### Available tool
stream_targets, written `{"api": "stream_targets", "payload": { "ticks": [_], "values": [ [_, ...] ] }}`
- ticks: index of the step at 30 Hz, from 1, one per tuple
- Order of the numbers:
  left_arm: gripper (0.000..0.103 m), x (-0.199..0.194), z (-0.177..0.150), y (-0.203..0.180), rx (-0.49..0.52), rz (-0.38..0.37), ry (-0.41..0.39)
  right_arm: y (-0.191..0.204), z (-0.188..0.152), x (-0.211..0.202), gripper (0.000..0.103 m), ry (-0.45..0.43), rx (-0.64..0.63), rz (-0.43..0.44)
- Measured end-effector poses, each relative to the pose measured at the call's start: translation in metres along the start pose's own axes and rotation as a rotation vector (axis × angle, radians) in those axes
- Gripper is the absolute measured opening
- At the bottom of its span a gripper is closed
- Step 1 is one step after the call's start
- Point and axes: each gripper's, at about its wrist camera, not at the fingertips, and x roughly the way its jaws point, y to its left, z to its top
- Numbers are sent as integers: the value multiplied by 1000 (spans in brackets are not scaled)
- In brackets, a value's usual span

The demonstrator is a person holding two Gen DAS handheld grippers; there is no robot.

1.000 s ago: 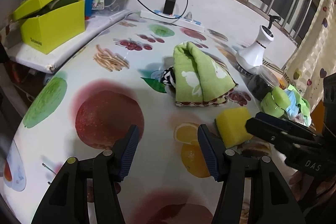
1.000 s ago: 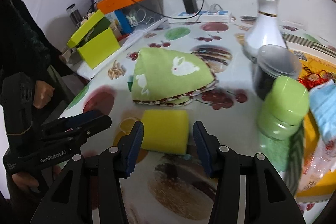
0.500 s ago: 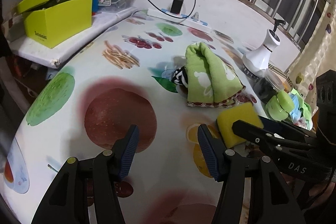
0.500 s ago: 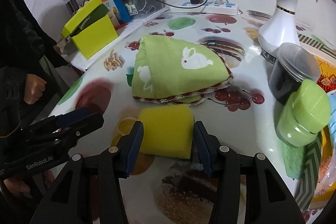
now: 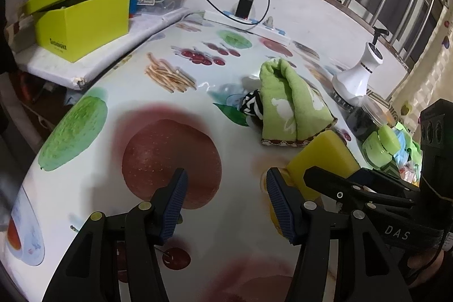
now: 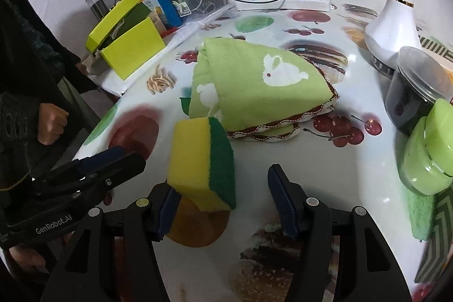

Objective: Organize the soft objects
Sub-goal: 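Grasp the yellow-green sponge with the right gripper and lift it, then grasp the green rabbit-print towel with the left gripper while the right holds the sponge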

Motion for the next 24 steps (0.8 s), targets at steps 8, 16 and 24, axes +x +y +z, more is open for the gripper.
{"api": "stream_targets", "payload": {
  "ticks": [8, 16, 24],
  "values": [
    [58, 1, 5, -5, 5, -22, 3, -2, 0, -6, 30, -22, 9, -28],
    [58, 9, 14, -19, 42, -41, 15, -14, -3, -19, 29, -46, 36, -34],
    [58, 17, 32, -43, 87, -86, 5, -30, -13, -41, 29, -65, 52, -86]
  ]
}}
